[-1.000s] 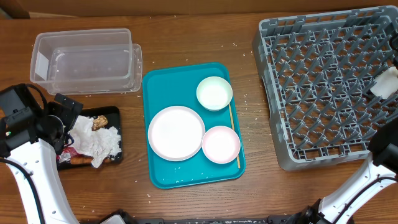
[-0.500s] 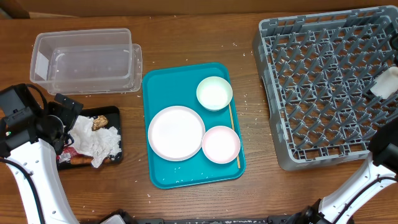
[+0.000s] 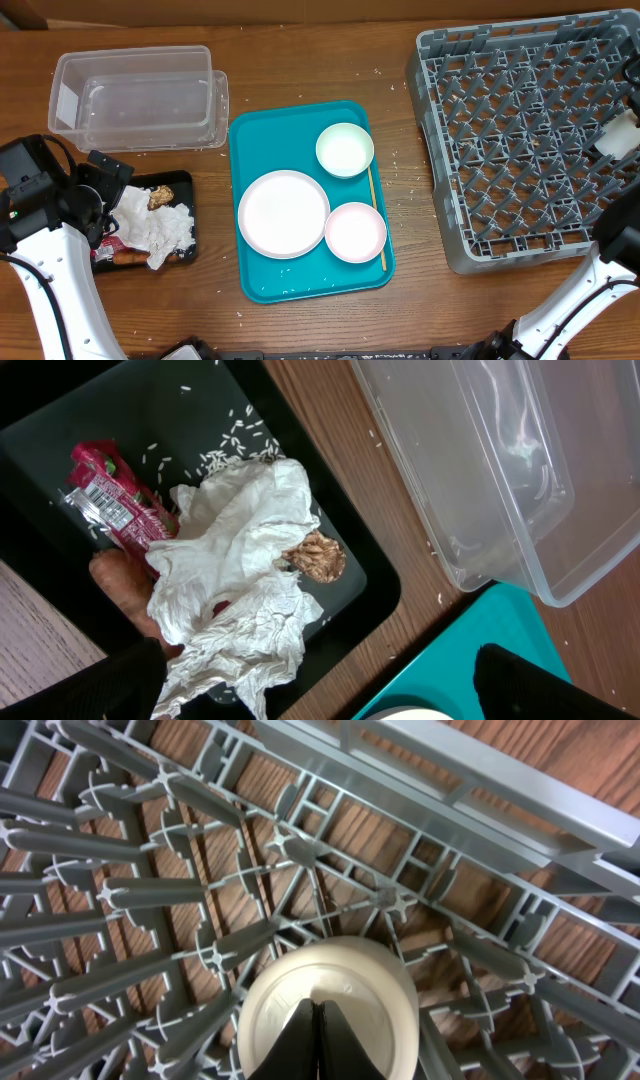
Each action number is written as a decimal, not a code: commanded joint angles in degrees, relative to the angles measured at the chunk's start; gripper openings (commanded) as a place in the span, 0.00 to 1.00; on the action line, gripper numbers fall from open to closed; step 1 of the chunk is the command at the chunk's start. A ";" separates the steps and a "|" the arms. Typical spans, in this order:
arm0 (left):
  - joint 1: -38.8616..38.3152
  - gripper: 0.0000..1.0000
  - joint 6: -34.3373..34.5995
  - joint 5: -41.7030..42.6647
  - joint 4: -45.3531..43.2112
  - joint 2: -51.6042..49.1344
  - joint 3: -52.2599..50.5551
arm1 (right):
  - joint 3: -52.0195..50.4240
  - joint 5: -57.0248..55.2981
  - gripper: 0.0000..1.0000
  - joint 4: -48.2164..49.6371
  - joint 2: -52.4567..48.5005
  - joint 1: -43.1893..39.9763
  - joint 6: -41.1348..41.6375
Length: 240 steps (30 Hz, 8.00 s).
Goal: Sort waste into correct bins and load items into the dishwasher
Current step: 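Lower the white cup into the rack's right corner and release it, then move the right gripper back to the teal tray and grasp the white bowl, then lift the white bowl and carry it to the dish rack, then lower the white bowl into the rack beside the cup and release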
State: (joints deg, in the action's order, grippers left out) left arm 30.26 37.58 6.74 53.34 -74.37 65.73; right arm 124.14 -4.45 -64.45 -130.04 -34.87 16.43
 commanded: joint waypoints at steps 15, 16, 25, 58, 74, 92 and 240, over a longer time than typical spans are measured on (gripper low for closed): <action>0.09 1.00 0.55 0.17 0.02 -0.02 0.96 | 0.98 0.24 0.04 -7.08 5.60 -0.13 1.66; 0.09 1.00 0.57 0.17 0.02 -0.02 0.96 | 0.98 0.24 0.04 -7.30 6.19 -0.13 1.73; 0.09 1.00 0.57 0.17 0.02 -0.02 0.96 | 1.57 10.51 0.15 -7.87 13.25 0.83 2.64; 0.09 1.00 0.55 0.17 0.02 -0.02 0.96 | -0.02 7.91 0.90 -5.60 -5.81 69.31 6.23; 0.09 1.00 0.55 0.17 0.02 -0.02 0.96 | -0.07 5.01 0.31 -3.74 -9.38 69.70 9.20; 0.09 1.00 0.57 0.17 0.02 -0.02 0.96 | 14.53 7.10 0.04 -12.61 -3.82 67.06 7.80; 0.09 1.00 0.57 0.17 0.00 -0.02 0.96 | 10.14 5.20 0.06 -4.57 -2.86 13.07 -8.96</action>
State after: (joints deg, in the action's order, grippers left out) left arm 30.26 37.58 6.74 53.34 -74.37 65.73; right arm 135.11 0.27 -69.23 -133.25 -21.58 8.97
